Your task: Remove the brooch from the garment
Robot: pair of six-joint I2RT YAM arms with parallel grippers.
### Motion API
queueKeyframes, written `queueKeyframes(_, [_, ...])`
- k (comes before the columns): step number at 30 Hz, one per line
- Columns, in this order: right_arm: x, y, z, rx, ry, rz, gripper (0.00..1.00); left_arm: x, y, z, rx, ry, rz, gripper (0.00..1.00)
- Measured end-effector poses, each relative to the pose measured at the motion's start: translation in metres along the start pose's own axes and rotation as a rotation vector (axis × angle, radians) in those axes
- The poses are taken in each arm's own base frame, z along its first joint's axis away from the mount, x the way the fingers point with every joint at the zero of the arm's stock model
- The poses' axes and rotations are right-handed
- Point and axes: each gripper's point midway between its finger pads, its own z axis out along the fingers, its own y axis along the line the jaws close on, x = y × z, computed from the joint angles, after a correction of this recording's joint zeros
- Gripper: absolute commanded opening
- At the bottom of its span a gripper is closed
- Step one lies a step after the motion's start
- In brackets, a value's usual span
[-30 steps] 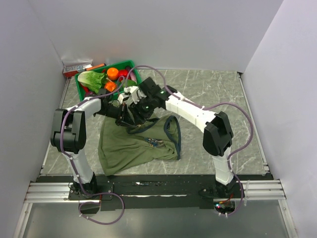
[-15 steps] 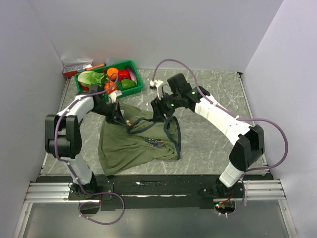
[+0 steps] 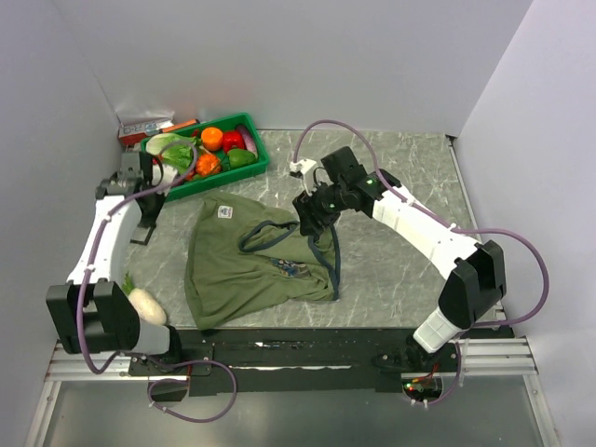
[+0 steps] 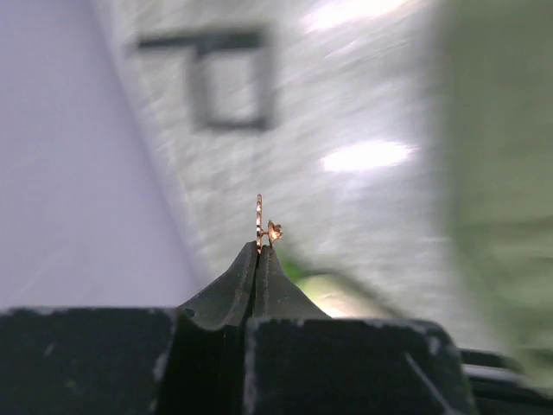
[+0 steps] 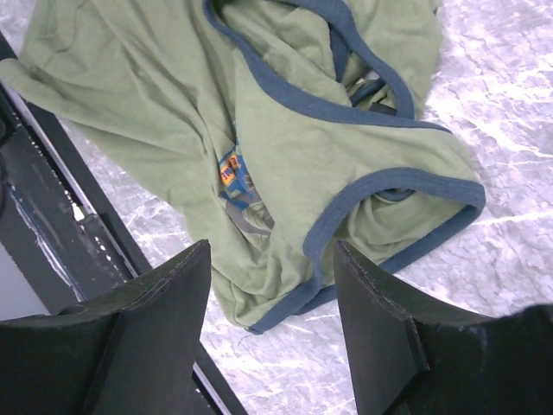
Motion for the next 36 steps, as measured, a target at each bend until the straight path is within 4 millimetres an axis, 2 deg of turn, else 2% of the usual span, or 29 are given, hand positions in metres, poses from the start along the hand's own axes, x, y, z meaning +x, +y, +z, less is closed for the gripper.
queueKeyframes(3, [0.001, -0.002, 0.0, 0.008, 0.005, -0.003, 0.66, 0.033, 0.019, 0.014, -0.156, 0.102, 0.064, 0.01])
queueKeyframes(6, [0.002, -0.003, 0.0, 0.013, 0.01, -0.011, 0.66, 0.065, 0.027, 0.033, -0.252, 0.22, 0.135, 0.01])
queueKeyframes(8, [0.004, -0.003, -0.001, 0.017, 0.021, -0.013, 0.66, 0.073, 0.033, 0.041, -0.298, 0.267, 0.168, 0.01])
queueKeyframes(12, [0.004, 0.001, -0.004, 0.02, 0.041, -0.054, 0.66, 0.059, 0.051, 0.057, -0.394, 0.288, 0.174, 0.01])
queueKeyframes(18, [-0.001, 0.026, -0.008, -0.002, 0.066, -0.146, 0.67, 0.023, 0.075, 0.085, -0.442, 0.263, 0.099, 0.01])
queueKeyframes(23, [0.005, 0.021, -0.009, 0.026, 0.102, -0.155, 0.68, 0.033, 0.078, 0.113, -0.436, 0.302, 0.087, 0.01])
queueKeyframes(29, [0.007, 0.02, -0.007, 0.048, 0.116, -0.17, 0.68, 0.044, 0.07, 0.141, -0.404, 0.346, 0.095, 0.01])
queueKeyframes(36, [0.008, 0.022, -0.004, 0.049, 0.128, -0.197, 0.69, 0.034, 0.068, 0.154, -0.375, 0.334, 0.07, 0.01])
